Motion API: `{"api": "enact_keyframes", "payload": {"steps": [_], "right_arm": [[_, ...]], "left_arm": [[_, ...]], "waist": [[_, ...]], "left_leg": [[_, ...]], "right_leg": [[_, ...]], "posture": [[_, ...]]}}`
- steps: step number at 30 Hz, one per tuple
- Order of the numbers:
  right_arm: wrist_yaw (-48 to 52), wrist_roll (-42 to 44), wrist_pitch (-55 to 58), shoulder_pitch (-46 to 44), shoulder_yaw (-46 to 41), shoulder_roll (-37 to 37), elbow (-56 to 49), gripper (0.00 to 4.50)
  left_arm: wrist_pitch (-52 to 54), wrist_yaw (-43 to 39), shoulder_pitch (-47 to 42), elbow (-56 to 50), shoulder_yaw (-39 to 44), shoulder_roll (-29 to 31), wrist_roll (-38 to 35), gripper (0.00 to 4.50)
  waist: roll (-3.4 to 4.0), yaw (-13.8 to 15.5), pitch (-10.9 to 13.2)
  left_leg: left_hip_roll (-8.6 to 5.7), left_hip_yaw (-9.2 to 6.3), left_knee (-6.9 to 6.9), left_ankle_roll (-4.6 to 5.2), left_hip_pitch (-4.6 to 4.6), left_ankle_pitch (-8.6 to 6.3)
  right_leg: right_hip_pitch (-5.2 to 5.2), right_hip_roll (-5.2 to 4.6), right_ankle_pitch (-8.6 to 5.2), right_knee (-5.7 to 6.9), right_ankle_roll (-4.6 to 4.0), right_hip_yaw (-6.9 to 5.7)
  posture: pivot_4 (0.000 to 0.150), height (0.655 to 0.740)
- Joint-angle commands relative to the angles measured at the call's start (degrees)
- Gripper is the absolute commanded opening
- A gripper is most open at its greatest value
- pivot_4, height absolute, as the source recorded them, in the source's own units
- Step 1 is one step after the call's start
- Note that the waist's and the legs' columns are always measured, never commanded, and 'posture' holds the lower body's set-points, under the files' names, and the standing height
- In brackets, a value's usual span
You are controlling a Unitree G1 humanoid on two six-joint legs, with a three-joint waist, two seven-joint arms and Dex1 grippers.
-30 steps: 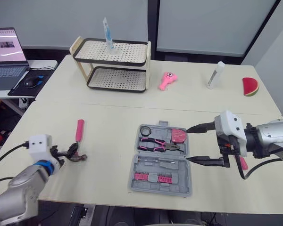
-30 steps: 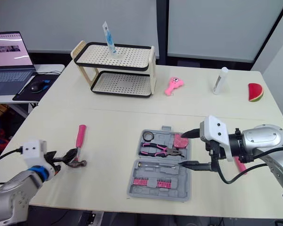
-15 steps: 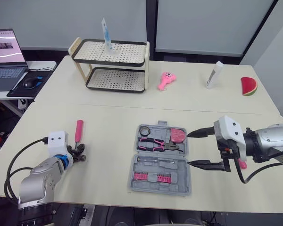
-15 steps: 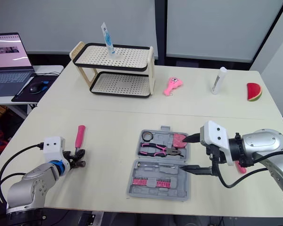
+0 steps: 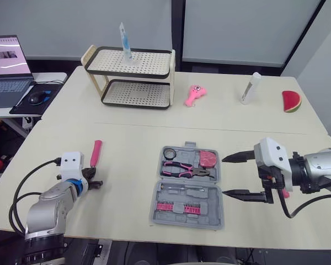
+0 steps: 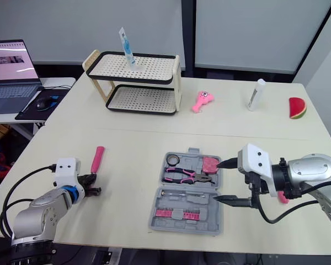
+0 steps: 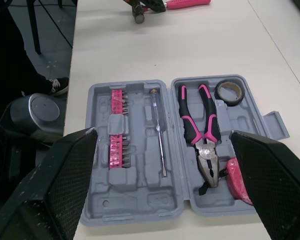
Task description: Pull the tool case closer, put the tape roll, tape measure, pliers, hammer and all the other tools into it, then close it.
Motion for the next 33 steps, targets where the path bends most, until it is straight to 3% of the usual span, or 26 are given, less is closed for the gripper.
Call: {"api": "enact_keyframes", "payload": {"steps": [1,6,11,32,33], "right_arm": [[-0.2,0.3,-0.6,0.1,-2.3,-0.7,-1.8,4.5],[0.0,0.3,-0.5,0.4,-2.2,-0.8,-2.0,4.5],[0.4,0.2,-0.6,0.5,-1.9,-1.0,-2.0,4.5],[1.1,0.2,0.1,0.5,-1.8,-2.1,-2.2,4.5],[1.1,0.3,0.1,0.5,-1.8,-2.2,-2.2,4.5]], "left_arm": [[4.6,-1.2,4.3,-10.4,-1.9,-1.2,-2.5,0.06],[10.8,0.7,8.9,-23.0,-3.3,-4.2,-4.6,0.06],[13.4,2.8,10.2,-28.2,-5.6,-6.8,-4.6,0.06],[8.8,5.4,11.5,-23.1,-11.4,-11.6,-1.0,0.06],[8.7,5.2,11.6,-23.0,-11.2,-11.6,-1.1,0.41]], "waist": [[0.0,-0.1,0.0],[-0.02,0.0,0.0],[-0.03,0.0,0.0],[-0.02,0.0,0.0],[-0.02,0.0,0.0]], "left_leg": [[0.0,0.03,0.0,0.0,0.0,0.0],[0.01,0.0,0.01,0.0,0.0,0.0],[0.0,-0.02,0.04,0.0,0.01,0.0],[-0.03,-0.01,0.02,0.0,0.06,0.0],[-0.04,-0.01,0.02,0.0,0.06,0.0]], "right_leg": [[0.0,-0.01,0.0,-0.01,0.0,0.03],[0.0,0.01,-0.01,0.01,0.01,-0.01],[0.05,0.02,0.0,0.02,0.01,-0.01],[0.08,0.03,-0.01,-0.03,0.0,0.03],[0.08,0.03,-0.01,-0.03,0.0,0.03]], "posture": [[0.15,0.735],[0.15,0.735],[0.15,0.735],[0.15,0.735],[0.15,0.735]]}}
